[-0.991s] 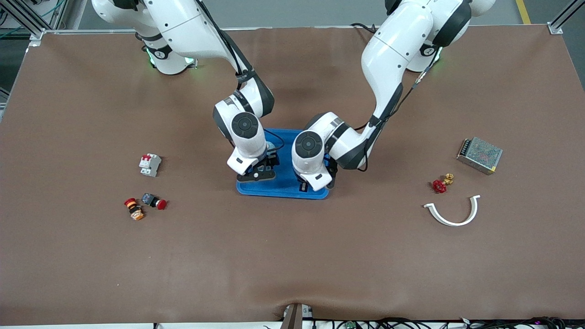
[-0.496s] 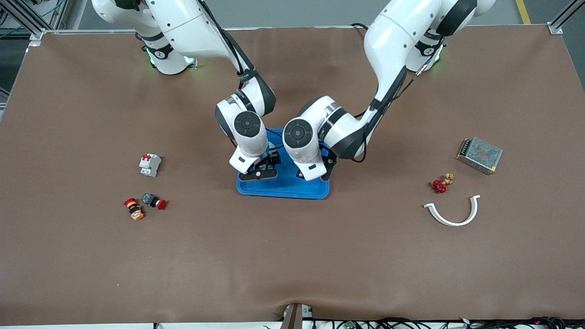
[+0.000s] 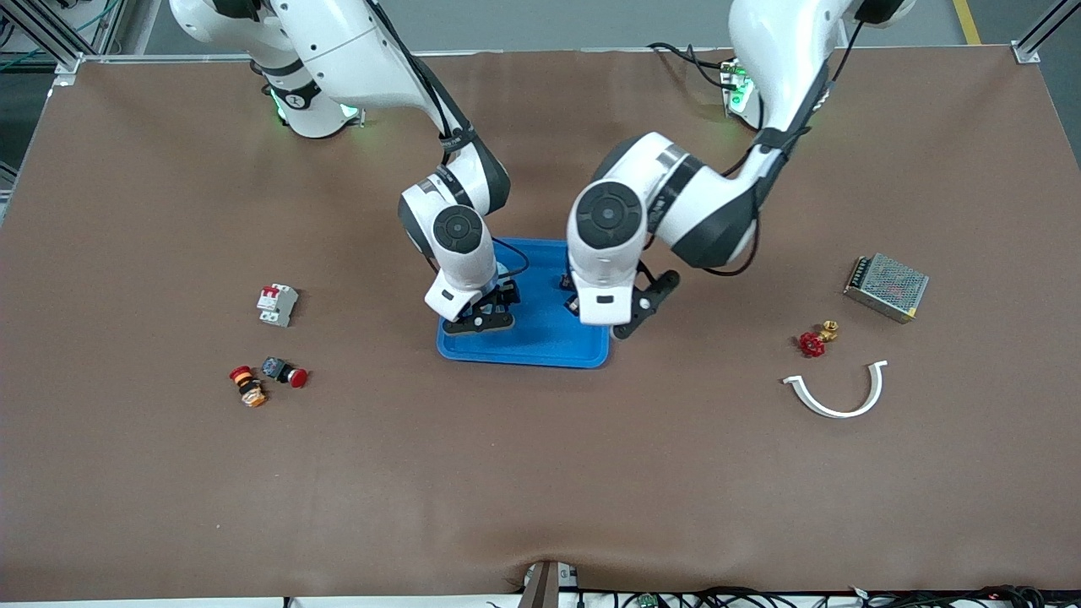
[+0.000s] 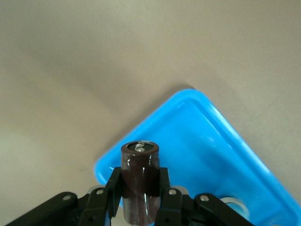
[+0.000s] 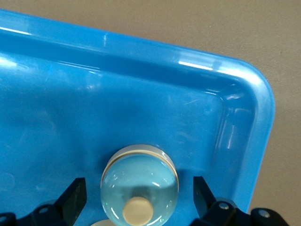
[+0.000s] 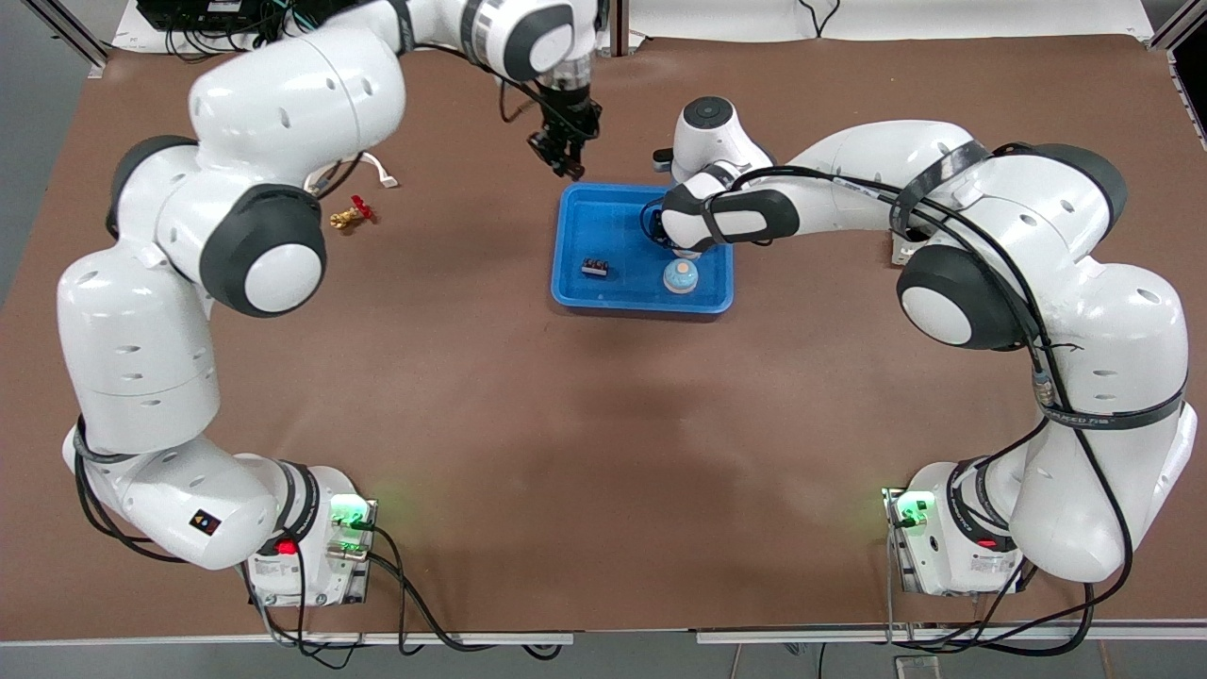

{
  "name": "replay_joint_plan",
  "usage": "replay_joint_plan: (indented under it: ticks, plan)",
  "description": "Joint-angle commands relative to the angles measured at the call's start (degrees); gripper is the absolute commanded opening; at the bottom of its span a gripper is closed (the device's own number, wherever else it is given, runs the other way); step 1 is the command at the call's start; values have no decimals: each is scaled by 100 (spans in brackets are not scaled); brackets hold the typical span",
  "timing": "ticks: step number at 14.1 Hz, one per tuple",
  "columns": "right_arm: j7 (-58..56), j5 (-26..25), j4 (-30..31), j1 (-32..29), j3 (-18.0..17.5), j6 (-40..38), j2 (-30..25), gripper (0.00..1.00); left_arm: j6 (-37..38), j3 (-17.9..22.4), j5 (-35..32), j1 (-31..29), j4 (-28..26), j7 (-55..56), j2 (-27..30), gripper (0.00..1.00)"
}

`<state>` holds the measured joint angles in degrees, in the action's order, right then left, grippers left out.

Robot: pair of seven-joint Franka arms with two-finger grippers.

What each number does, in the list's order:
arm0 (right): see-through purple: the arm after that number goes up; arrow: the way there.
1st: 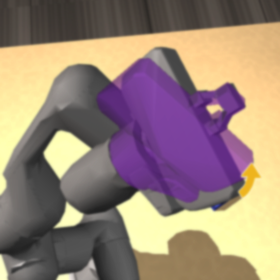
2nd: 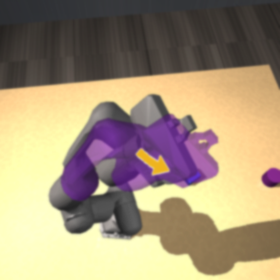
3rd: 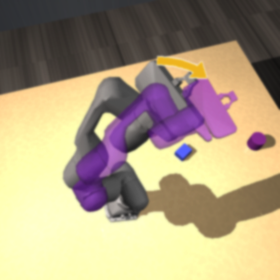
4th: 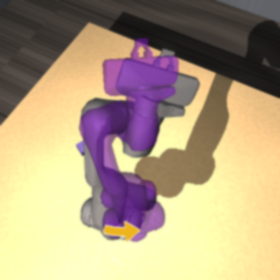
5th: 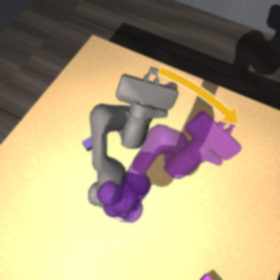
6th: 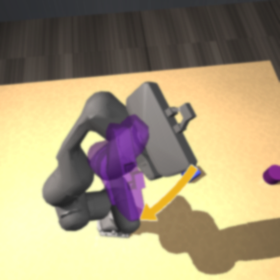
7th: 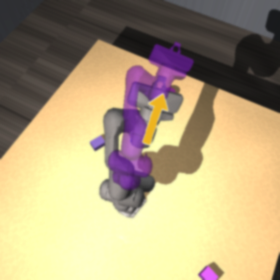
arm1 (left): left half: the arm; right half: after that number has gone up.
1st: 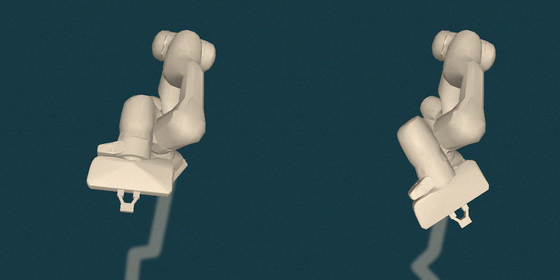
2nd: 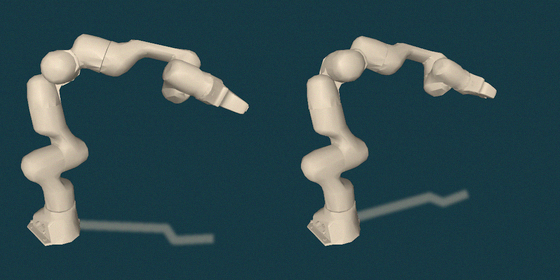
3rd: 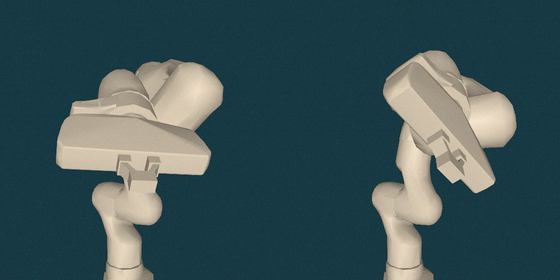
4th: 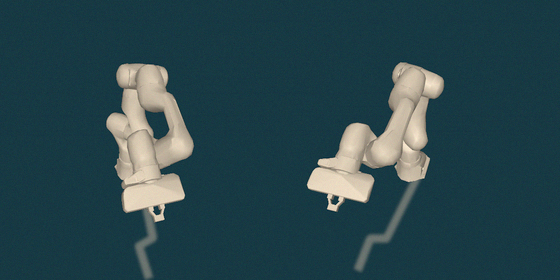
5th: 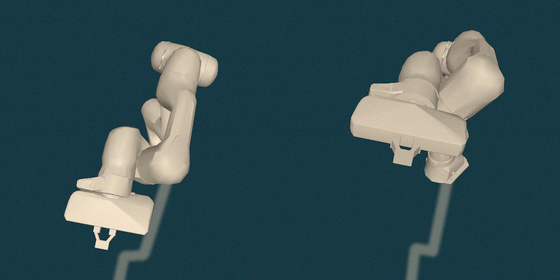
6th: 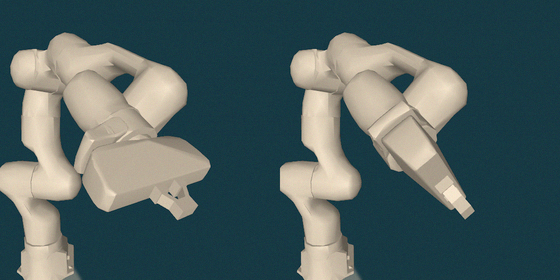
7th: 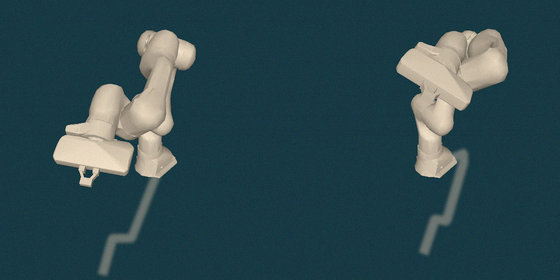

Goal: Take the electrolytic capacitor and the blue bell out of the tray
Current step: 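Grasp the blue dome with the right gripper while the left gripper lifts, then carry the capacitor off the tray while the right gripper carries the dome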

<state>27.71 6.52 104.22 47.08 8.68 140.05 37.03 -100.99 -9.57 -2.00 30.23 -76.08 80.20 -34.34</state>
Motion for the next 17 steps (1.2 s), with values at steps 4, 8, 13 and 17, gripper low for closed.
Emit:
replay_joint_plan:
  ticks: [4, 8, 13, 17]
  plan:
    - [33, 69, 11, 82, 46, 84, 33, 79, 220, -19, 60, -631, -749, -1750, 602, 0]
    - [33, 69, 2, 74, 46, 84, 33, 45, -7, -19, 51, -1089, -1337, -2788, 1007, 0]
    - [-2, 69, 2, 38, 55, -38, -20, 27, -1641, -19, 51, -1616, -3234, -3912, 2008, 0]
    - [-816, 51, -42, -232, 107, -871, -572, 27, -1827, -37, 86, -2029, -3791, -5540, 2273, 0]
